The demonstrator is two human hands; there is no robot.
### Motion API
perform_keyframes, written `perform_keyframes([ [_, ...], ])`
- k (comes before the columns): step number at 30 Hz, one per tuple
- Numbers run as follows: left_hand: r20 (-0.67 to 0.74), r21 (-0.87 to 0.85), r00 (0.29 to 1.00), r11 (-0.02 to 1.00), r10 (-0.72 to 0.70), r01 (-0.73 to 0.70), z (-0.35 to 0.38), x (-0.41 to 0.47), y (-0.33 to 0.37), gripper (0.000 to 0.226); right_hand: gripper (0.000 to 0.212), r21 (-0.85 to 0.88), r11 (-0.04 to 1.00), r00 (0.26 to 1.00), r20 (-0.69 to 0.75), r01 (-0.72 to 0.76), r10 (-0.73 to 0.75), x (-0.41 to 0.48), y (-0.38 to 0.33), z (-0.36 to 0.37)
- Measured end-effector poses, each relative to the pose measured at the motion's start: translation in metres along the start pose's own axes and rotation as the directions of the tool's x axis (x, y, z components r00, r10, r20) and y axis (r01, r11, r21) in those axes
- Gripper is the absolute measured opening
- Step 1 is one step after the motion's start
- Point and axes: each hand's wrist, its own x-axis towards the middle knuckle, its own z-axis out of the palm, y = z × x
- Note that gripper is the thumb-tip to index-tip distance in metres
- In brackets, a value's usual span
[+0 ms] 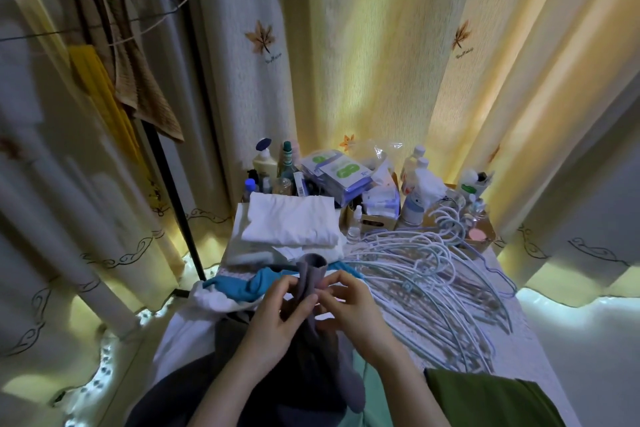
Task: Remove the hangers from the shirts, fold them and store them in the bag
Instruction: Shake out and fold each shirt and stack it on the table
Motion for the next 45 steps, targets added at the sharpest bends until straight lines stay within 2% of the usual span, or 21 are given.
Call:
perform_keyframes([
  [3,0.040,0.061,0.998,0.996,0.056,-0.058,-0.003,-0.006,0.000,0.021,0.014,-0.084,0.996,0.998,-0.038,0.041,-0.045,-0.002,0.003,0.002],
  [5,0.038,0.092,0.997,0.993,0.066,-0.069,-0.007,-0.009,0.002,0.032,0.021,-0.203,0.966,0.984,-0.053,0.157,-0.171,-0.005,0.005,0.000],
  [7,0.104,0.062,0.994,0.998,0.023,-0.029,-0.013,-0.012,0.007,0.033,0.037,-0.448,0.835,0.940,0.032,0.318,-0.341,-0.007,0.006,-0.009],
  [9,0.190,0.042,0.982,0.999,-0.002,-0.006,-0.023,-0.011,0.017,0.027,0.044,-0.588,0.667,0.881,0.197,0.458,-0.431,-0.006,0.001,-0.014],
  [11,0.248,0.043,0.969,0.999,0.007,-0.018,-0.038,-0.004,0.034,0.026,0.033,-0.585,0.626,0.854,0.290,0.515,-0.432,-0.002,-0.008,-0.013],
  [14,0.307,0.060,0.949,0.993,0.075,-0.098,-0.065,0.011,0.069,0.027,0.039,-0.529,0.624,0.816,0.317,0.575,-0.483,0.005,-0.037,-0.006],
  [16,0.274,0.123,0.952,0.977,0.135,-0.174,-0.086,0.022,0.096,0.030,0.040,-0.537,0.541,0.757,0.364,0.647,-0.543,0.009,-0.067,0.002],
  [18,0.149,0.162,0.971,0.964,0.188,-0.211,-0.092,0.031,0.116,0.029,0.031,-0.553,0.493,0.731,0.385,0.672,-0.564,0.013,-0.092,0.006],
  [20,-0.042,0.077,0.963,0.962,0.266,-0.262,-0.095,0.038,0.136,0.026,0.023,-0.566,0.434,0.688,0.378,0.701,-0.619,0.016,-0.123,0.009],
  [22,-0.128,0.000,0.942,0.950,0.309,-0.311,-0.092,0.043,0.155,0.026,0.020,-0.575,0.362,0.625,0.360,0.734,-0.693,0.015,-0.161,0.012],
  [24,-0.162,0.013,0.913,0.926,0.375,-0.378,-0.087,0.045,0.171,0.031,0.021,-0.580,0.327,0.589,0.347,0.746,-0.730,0.010,-0.204,0.012],
  [26,-0.234,0.033,0.865,0.892,0.445,-0.450,-0.084,0.049,0.186,0.029,0.024,-0.608,0.282,0.584,0.379,0.742,-0.718,0.003,-0.243,0.011],
  [29,-0.313,-0.045,0.808,0.842,0.499,-0.537,-0.084,0.058,0.210,0.016,0.026,-0.678,0.098,0.547,0.490,0.728,-0.679,-0.013,-0.287,0.010],
  [32,-0.324,-0.148,0.787,0.793,0.526,-0.591,-0.087,0.070,0.225,0.012,0.028,-0.725,-0.067,0.525,0.556,0.685,-0.645,-0.025,-0.319,0.007],
  [36,-0.303,-0.284,0.801,0.754,0.517,-0.593,-0.085,0.081,0.232,0.011,0.034,-0.753,-0.182,0.516,0.585,0.632,-0.626,-0.031,-0.345,-0.003],
  [40,-0.104,-0.350,0.866,0.797,0.489,-0.492,-0.075,0.083,0.233,0.029,0.040,-0.769,-0.226,0.535,0.593,0.598,-0.603,-0.036,-0.355,-0.015],
  [43,-0.144,-0.191,0.862,0.841,0.486,-0.506,-0.064,0.086,0.227,0.023,0.041,-0.790,-0.200,0.573,0.570,0.580,-0.589,-0.040,-0.356,-0.024],
  [45,-0.071,-0.095,0.877,0.872,0.476,-0.481,-0.060,0.089,0.216,0.013,0.029,-0.787,-0.152,0.599,0.565,0.598,-0.567,-0.042,-0.354,-0.030],
])
